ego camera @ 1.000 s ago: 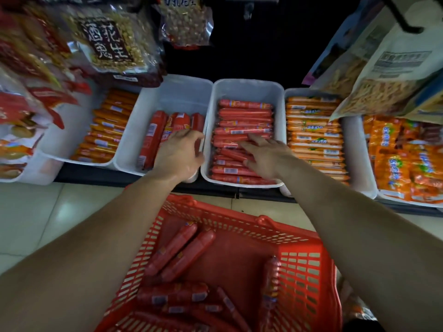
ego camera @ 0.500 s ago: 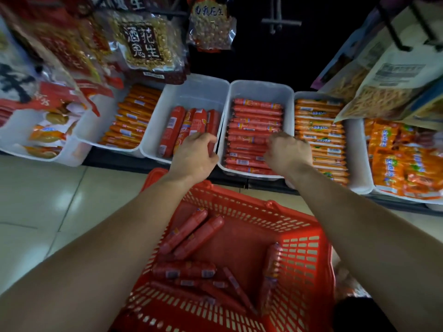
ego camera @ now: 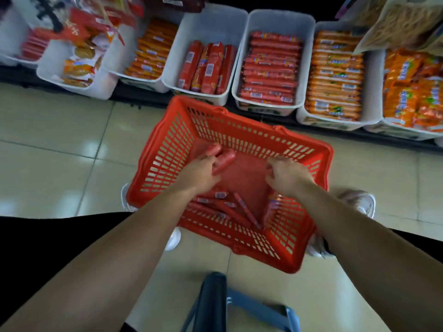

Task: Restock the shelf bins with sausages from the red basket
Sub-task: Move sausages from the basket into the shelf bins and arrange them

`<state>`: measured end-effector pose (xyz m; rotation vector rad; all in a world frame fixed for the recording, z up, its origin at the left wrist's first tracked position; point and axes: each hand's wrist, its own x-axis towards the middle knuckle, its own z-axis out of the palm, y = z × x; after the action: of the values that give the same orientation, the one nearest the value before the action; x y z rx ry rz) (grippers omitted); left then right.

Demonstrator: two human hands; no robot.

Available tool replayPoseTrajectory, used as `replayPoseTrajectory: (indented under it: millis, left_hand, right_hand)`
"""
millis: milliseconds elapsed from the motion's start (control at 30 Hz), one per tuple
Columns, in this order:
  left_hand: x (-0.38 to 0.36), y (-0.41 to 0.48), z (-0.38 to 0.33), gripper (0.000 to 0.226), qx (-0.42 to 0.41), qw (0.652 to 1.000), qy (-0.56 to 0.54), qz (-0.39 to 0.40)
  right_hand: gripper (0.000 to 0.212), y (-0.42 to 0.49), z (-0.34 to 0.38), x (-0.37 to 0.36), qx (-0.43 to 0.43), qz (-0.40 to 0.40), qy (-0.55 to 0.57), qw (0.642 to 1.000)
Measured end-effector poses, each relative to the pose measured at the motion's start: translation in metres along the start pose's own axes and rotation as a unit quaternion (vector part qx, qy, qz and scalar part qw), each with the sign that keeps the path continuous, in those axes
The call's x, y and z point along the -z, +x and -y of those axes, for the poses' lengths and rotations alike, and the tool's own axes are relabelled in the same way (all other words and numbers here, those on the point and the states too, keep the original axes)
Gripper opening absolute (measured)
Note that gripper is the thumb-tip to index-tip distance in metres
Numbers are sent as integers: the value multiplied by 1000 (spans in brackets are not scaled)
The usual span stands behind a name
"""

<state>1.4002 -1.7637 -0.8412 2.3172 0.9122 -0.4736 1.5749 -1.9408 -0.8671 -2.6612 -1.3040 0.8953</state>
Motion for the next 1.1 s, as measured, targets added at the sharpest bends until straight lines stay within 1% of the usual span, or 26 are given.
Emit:
replayPoseTrajectory:
  millis: [67, 133, 200, 233, 267, 300, 333, 367, 400, 433, 467, 533, 633, 667, 767, 867, 900, 967, 1033, 1100]
  left_hand:
    - [-15, -3, 17, 45, 38, 998, 28, 32]
    - [-27, 1, 33, 52, 73, 995, 46, 54]
    - [-34, 10, 44, 61, 88, 993, 45, 71]
    - [-36, 16, 48, 64, 93, 992, 41, 73]
    - [-39, 22, 52, 68, 98, 992, 36, 74]
    - [-41, 29, 55, 71, 101, 992, 33, 74]
    - [-44, 37, 57, 72, 102, 992, 32, 69]
    - [-47, 45, 59, 73, 102, 992, 36, 64]
    - [-52, 53, 62, 75, 100, 992, 40, 61]
    - [-56, 60, 63, 77, 97, 992, 45, 61]
    - [-61, 67, 64, 81, 96, 992, 50, 65]
    - [-71, 76, 66, 87, 101, 990, 62, 78]
    - [-81, 83, 65, 90, 100, 989, 87, 71]
    - [-83, 84, 64, 90, 98, 989, 90, 71]
    - [-88, 90, 64, 83, 101, 988, 88, 72]
    - [-90, 93, 64, 68, 95, 992, 74, 49]
    - [-91, 93, 63, 63, 88, 993, 68, 40]
    - [-94, 91, 60, 57, 79, 994, 54, 45]
    - [-99, 89, 59, 57, 73, 994, 48, 60]
    - [-101, 91, 58, 58, 58, 993, 81, 61]
  right_hand:
    - [58, 0, -10, -34, -84, 81, 46, 992]
    - [72, 6, -15, -62, -165, 96, 81, 978]
    - [84, 16, -11, -84, -229, 87, 140, 959]
    - [88, 21, -6, -93, -271, 82, 178, 943]
    - [87, 25, 0, -101, -325, 62, 210, 920]
    - [82, 27, 7, -108, -378, 34, 217, 899]
    - [80, 27, 14, -115, -411, 9, 205, 888]
    - [84, 26, 21, -122, -414, -10, 187, 891]
    - [88, 24, 24, -131, -391, -20, 175, 903]
    - [88, 22, 27, -136, -364, -30, 175, 914]
    - [84, 22, 26, -141, -347, -32, 180, 920]
    - [74, 23, 21, -146, -348, -17, 176, 921]
    - [66, 27, 20, -145, -328, 4, 127, 936]
    - [66, 29, 21, -145, -332, 10, 136, 933]
    - [67, 35, 27, -145, -383, 35, 169, 908]
    - [59, 33, 27, -150, -349, 52, 140, 925]
    - [59, 32, 26, -152, -337, 60, 133, 930]
    - [64, 33, 26, -153, -338, 70, 139, 928]
    - [69, 32, 28, -152, -354, 68, 185, 914]
    - [71, 29, 29, -151, -364, 56, 237, 899]
